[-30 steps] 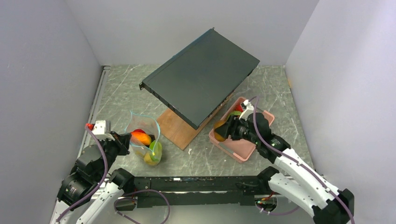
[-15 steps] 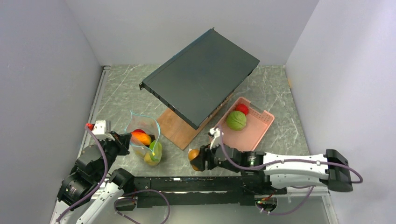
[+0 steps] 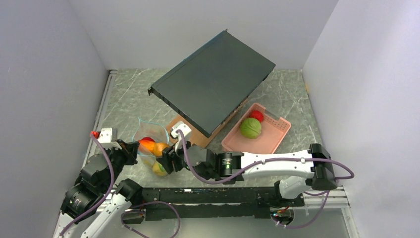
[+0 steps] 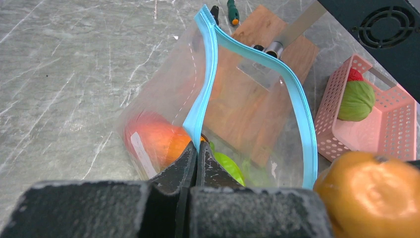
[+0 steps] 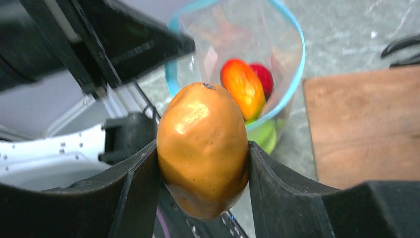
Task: Place the food in the zip-top bag and seal the zipper
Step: Place the fake fruit in the zipper food storage bag.
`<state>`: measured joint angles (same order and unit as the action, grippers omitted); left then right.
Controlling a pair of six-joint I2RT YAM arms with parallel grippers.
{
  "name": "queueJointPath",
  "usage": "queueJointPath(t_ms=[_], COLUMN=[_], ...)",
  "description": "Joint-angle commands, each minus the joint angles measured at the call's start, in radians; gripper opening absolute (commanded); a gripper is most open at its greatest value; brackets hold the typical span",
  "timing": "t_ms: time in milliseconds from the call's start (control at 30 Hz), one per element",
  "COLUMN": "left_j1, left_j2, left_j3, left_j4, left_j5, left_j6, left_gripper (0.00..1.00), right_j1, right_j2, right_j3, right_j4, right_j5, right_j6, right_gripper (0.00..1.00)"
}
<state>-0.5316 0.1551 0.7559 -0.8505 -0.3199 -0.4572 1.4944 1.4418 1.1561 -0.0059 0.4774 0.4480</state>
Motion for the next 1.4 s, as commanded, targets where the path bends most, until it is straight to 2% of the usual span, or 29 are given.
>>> queueJointPath(t_ms=[0, 167, 400, 500, 600, 733, 1067, 1367], left_j1=[0.0, 0.001, 0.001, -0.001, 0.001, 0.0, -0.001, 0.001], left_j2=[0.002, 0.0, -0.004, -0.006, -0.007, -0.005, 0.002, 0.011], left_j3=[0.016, 0.013, 0.014, 0.014, 0.014, 0.014, 0.016, 0.014], left_j4=[0.033, 0.036, 0.036, 0.034, 0.034, 0.036, 0.035, 0.038], left_j5=[-0.004, 0.001, 0.001, 0.0, 0.001, 0.003, 0.0, 0.004], left_j6=[0.0, 0.002, 0.003, 0.002, 0.002, 0.003, 0.002, 0.005], left_gripper=[0.0, 0.0, 0.0, 0.0, 0.0, 0.0, 0.0, 0.0], right_j1=[-0.002, -0.036, -0.081, -0.107, -0.113, -0.114, -0.116, -0.115], right_j2=[0.051, 0.099, 0.188, 0.245, 0.295, 0.322, 0.235, 0.034], right_j3=[0.144, 0.251, 0.388, 0.43, 0.447, 0.449, 0.445, 0.308], right_j4=[0.016, -0.04, -0.115, -0.168, -0.225, -0.25, -0.223, -0.164], right_j5=[0.083, 0.094, 0.07, 0.041, 0.027, 0.004, 0.012, -0.068], right_j6=[-0.089, -0.103, -0.109, -0.08, -0.037, -0.004, -0.047, -0.07], right_gripper=[0.18, 0.19, 0.26, 0.38, 0.59, 0.73, 0.75, 0.75])
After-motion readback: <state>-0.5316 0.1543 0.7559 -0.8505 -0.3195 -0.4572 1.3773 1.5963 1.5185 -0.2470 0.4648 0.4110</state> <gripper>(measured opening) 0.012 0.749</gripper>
